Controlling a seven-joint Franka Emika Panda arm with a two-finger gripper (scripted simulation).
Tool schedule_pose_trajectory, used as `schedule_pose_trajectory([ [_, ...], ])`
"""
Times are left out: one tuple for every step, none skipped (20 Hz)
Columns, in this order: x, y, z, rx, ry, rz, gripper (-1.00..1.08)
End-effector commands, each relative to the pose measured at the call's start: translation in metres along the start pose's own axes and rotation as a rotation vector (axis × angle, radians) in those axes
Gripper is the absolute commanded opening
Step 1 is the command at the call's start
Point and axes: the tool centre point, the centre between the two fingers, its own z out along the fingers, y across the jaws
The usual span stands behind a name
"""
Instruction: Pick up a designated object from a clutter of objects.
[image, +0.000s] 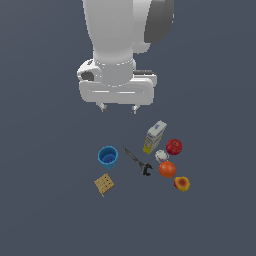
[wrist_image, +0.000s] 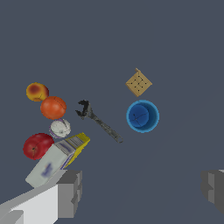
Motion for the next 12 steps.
schedule_pose_trajectory([
  [0.003,-0.004,0.004,-0.001,-0.001,0.005,1.0],
  [0.004,-0.006,0.006,-0.002,-0.001,0.009,1.0],
  [0.006,-0.008,0.009,-0.003,-0.002,0.013,1.0],
  [0.009,-0.011,0.012,-0.004,-0.002,0.017,1.0],
  [0.011,-0.015,0.015,-0.006,-0.003,0.022,1.0],
  [0.014,-0.018,0.019,-0.007,-0.003,0.027,1.0],
  [0.017,-0.023,0.024,-0.008,-0.004,0.033,1.0],
  [0.02,-0.027,0.028,-0.01,-0.004,0.04,1.0],
  [0.023,-0.032,0.034,-0.011,-0.004,0.047,1.0],
  [0.026,-0.038,0.039,-0.013,-0.005,0.054,1.0],
  [0.03,-0.044,0.046,-0.015,-0.005,0.062,1.0],
  [0.033,-0.05,0.053,-0.016,-0.006,0.071,1.0],
])
